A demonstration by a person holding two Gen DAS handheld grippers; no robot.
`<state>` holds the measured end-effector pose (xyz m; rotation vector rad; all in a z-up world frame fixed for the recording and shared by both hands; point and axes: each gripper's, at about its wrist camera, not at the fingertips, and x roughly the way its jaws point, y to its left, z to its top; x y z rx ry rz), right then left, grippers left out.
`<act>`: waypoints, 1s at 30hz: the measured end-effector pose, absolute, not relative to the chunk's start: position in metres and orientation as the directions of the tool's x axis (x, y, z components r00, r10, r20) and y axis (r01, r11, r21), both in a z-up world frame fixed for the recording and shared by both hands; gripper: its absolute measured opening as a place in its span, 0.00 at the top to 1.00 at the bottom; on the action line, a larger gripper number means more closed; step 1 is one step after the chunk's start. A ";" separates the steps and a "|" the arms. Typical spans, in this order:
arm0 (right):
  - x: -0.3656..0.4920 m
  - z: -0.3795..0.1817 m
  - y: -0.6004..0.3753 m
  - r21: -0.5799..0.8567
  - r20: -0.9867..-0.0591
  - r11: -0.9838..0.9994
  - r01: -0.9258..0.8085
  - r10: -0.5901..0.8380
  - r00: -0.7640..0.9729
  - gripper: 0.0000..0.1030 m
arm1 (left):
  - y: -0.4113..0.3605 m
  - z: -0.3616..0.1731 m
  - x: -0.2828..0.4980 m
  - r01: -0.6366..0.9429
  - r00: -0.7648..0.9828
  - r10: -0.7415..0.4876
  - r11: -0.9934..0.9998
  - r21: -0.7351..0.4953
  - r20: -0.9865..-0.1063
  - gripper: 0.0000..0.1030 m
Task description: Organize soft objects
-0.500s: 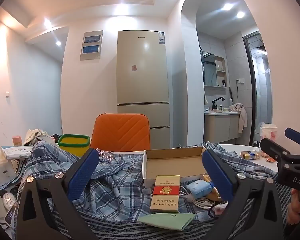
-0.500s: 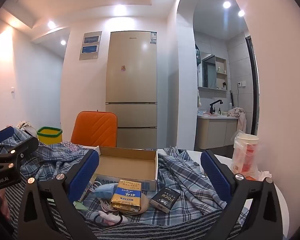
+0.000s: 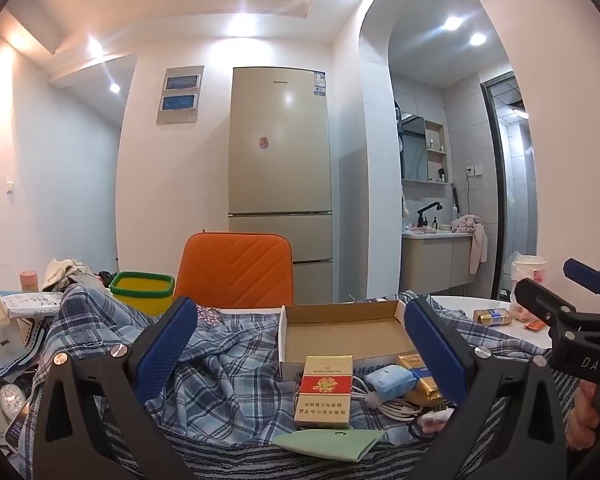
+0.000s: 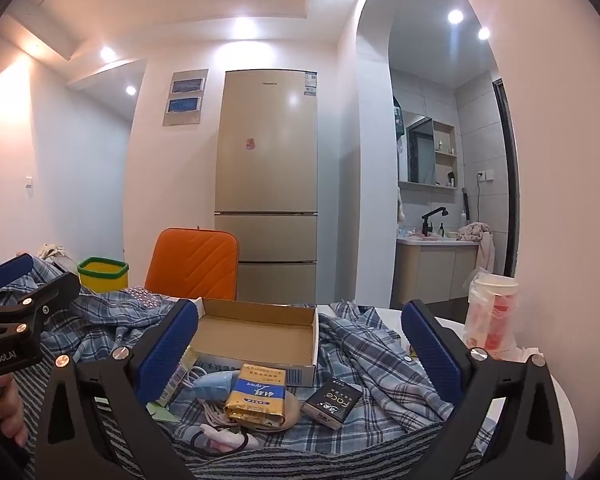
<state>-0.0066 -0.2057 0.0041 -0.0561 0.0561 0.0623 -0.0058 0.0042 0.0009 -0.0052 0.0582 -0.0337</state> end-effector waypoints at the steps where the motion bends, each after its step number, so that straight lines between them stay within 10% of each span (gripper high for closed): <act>1: -0.008 0.005 -0.206 -0.055 -0.048 0.997 -0.061 0.058 0.997 0.00 | 0.005 0.001 -0.005 0.033 0.998 -0.033 0.999 -0.008 -0.059 0.00; 30: -0.010 -0.003 -0.203 -0.062 -0.032 0.996 -0.066 0.064 0.997 0.00 | 0.008 -0.001 -0.006 0.025 0.998 -0.025 1.000 -0.009 -0.065 0.00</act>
